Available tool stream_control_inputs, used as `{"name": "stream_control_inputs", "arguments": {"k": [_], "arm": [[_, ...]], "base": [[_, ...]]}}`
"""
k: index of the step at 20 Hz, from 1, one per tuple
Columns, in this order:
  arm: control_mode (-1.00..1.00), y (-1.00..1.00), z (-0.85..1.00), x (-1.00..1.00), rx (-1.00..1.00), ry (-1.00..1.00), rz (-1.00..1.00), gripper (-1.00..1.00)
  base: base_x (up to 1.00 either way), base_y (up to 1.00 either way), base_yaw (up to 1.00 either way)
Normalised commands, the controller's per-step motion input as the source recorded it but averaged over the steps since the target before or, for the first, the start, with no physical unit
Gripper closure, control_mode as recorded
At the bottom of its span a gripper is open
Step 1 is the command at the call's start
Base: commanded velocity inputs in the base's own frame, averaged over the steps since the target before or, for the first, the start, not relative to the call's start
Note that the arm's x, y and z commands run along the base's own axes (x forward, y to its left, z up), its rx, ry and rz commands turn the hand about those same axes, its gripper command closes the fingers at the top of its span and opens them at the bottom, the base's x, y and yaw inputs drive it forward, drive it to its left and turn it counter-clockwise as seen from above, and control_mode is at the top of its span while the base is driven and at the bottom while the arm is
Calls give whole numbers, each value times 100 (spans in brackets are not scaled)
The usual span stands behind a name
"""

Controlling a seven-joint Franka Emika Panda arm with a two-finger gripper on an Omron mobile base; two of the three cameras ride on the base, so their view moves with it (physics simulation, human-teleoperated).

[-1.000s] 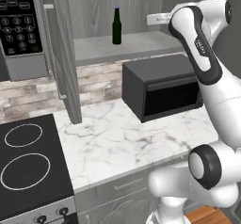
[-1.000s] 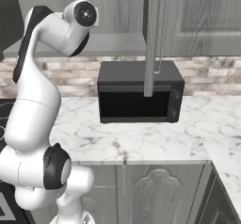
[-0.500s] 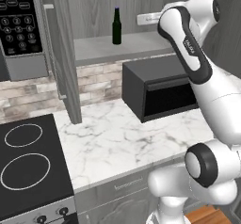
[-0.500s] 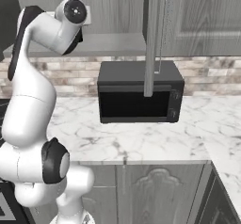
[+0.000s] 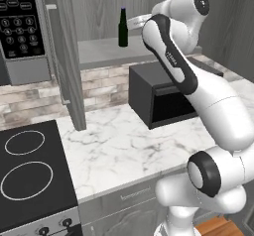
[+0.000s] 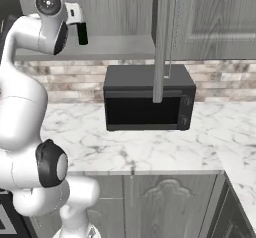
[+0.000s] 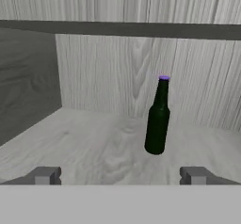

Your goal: Open the cabinet directly in front. Then move the beer and the cup to the dining counter with the jar on it.

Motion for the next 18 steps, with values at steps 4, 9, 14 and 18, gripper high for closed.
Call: {"name": "stream_control_inputs", "arguments": {"k": [4, 9, 14, 18], "arm": [[-100, 0, -2, 0, 0, 0, 0, -100], [-100, -5, -28, 2, -2, 0, 0, -100], [-100, -21, -16, 7, 0, 0, 0, -100], [-100, -5, 0, 17, 0, 0, 0, -100]], "base": [[0, 0, 0], [0, 0, 0], [0, 0, 0], [0, 0, 0]]}}
